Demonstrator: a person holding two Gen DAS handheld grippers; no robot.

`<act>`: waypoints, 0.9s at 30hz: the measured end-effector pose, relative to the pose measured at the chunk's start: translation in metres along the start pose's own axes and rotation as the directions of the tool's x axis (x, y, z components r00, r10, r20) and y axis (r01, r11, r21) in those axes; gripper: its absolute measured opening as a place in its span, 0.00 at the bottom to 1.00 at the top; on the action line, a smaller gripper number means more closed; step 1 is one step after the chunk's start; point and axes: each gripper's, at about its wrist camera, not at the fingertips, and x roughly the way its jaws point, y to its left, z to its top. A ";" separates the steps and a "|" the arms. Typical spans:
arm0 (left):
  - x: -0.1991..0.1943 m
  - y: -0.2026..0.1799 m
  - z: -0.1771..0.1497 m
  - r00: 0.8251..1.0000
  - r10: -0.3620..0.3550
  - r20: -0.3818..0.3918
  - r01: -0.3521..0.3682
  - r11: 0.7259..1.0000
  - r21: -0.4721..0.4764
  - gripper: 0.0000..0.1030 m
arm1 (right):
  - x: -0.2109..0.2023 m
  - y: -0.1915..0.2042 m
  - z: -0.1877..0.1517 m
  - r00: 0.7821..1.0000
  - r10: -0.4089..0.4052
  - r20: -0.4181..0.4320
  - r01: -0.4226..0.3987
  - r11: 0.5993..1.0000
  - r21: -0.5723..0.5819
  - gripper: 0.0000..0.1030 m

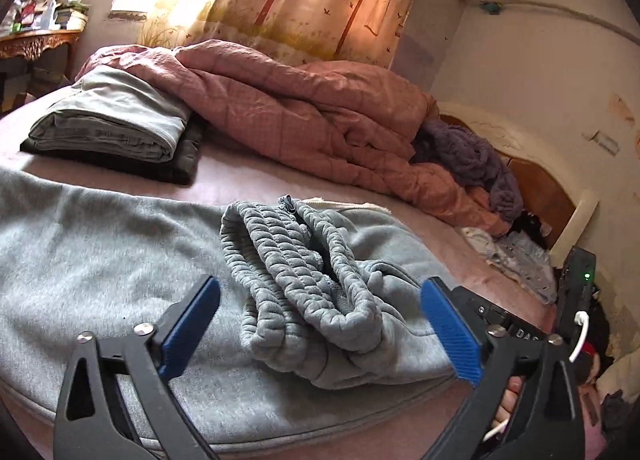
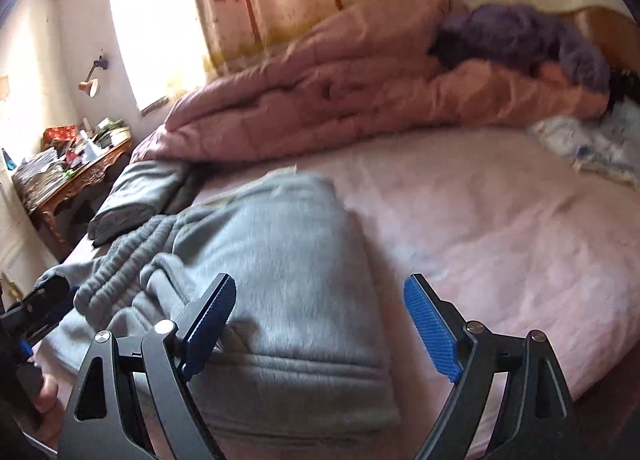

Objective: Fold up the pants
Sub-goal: 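Press the laid ribbed cuffs flat with the left gripper and release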

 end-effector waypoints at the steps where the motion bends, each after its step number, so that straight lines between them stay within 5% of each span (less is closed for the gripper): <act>1: 0.006 -0.003 -0.001 1.000 0.018 -0.019 -0.018 1.000 0.008 0.99 | 0.003 -0.004 -0.003 1.000 0.025 -0.012 -0.025 1.000 0.014 0.85; 7: 0.042 0.002 -0.007 0.992 0.047 -0.120 -0.057 0.996 -0.075 0.96 | 0.017 -0.026 -0.010 0.986 0.153 -0.064 -0.142 0.979 0.149 0.85; 9: 0.046 0.001 -0.007 0.991 0.067 -0.119 -0.078 0.993 -0.091 0.82 | 0.022 -0.026 -0.013 0.983 0.166 -0.075 -0.152 0.975 0.164 0.85; 11: 0.040 -0.002 -0.005 0.992 0.106 -0.072 -0.111 0.991 -0.073 0.56 | 0.023 -0.024 -0.013 0.983 0.166 -0.073 -0.152 0.975 0.164 0.85; 14: 0.029 -0.014 0.000 0.987 0.155 -0.030 -0.155 0.988 0.005 0.44 | 0.023 -0.017 -0.013 0.987 0.147 -0.069 -0.137 0.981 0.137 0.85; 21: -0.023 -0.034 0.024 0.952 0.241 0.190 -0.266 0.957 0.118 0.42 | -0.003 0.015 -0.006 0.993 0.116 0.025 -0.116 0.993 0.015 0.85; 27: -0.031 0.006 0.031 0.948 0.279 0.153 -0.290 0.955 0.058 0.42 | -0.004 0.039 -0.007 0.995 0.093 0.032 -0.091 0.994 -0.060 0.85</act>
